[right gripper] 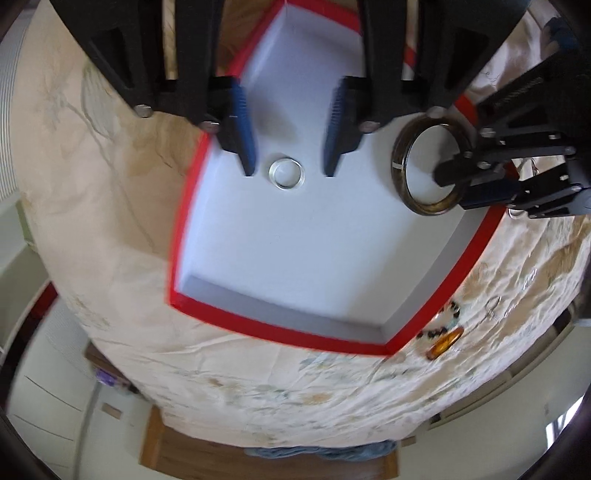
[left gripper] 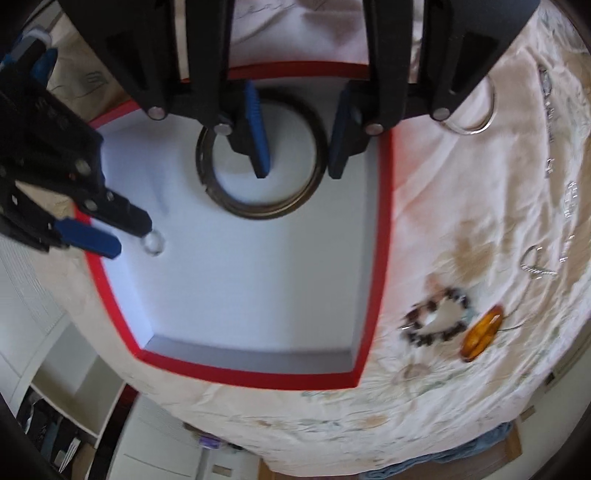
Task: Organize jewelry
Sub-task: 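Withdraw both grippers from the box toward the remaining jewelry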
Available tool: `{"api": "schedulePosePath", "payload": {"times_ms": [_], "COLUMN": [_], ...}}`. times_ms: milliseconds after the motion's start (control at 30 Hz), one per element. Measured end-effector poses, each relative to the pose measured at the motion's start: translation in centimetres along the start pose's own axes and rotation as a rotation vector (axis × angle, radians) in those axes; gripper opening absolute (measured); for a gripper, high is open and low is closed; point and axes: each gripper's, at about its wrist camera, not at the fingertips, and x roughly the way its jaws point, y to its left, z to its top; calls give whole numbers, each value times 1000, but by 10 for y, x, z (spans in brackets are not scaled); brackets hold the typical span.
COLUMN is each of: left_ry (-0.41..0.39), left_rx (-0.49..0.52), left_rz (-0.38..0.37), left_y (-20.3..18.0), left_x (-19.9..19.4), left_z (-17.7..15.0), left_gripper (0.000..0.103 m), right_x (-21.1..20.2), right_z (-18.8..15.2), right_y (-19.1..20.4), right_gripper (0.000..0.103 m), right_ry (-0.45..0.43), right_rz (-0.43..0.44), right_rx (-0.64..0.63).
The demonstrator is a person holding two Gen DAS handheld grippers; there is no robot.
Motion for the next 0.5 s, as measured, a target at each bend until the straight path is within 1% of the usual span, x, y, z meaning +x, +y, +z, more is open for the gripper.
{"api": "schedulePosePath", "payload": {"times_ms": [67, 100, 133, 200, 300, 400, 467, 500], "left_ry": [3, 7, -5, -34, -71, -137, -182, -197], "left_rx": [-21, -26, -30, -32, -43, -42, -39, -37], "left_rz": [-82, -112, -114, -102, -102, -83, -70, -50], "left_y": [0, 0, 1, 3, 10, 21, 33, 41], "left_x": [-2, -3, -7, -15, -36, -67, -93, -107], "left_z": [4, 6, 7, 6, 4, 5, -1, -4], "left_gripper": [32, 32, 32, 32, 32, 32, 32, 32], "right_x": [-12, -20, -30, -45, -68, -92, -109, -120], "right_z": [-4, -6, -9, -13, -20, -27, -30, -32], "right_y": [-4, -7, -9, -12, -18, -16, -8, -2], "right_gripper": [43, 42, 44, 47, 47, 47, 47, 47], "right_ry": [-10, -18, -26, -38, -55, -74, -90, -103], "right_rz": [-19, -31, -25, -62, -76, -85, -82, -77], "right_rx": [22, 29, 41, 50, 86, 106, 107, 107]}}
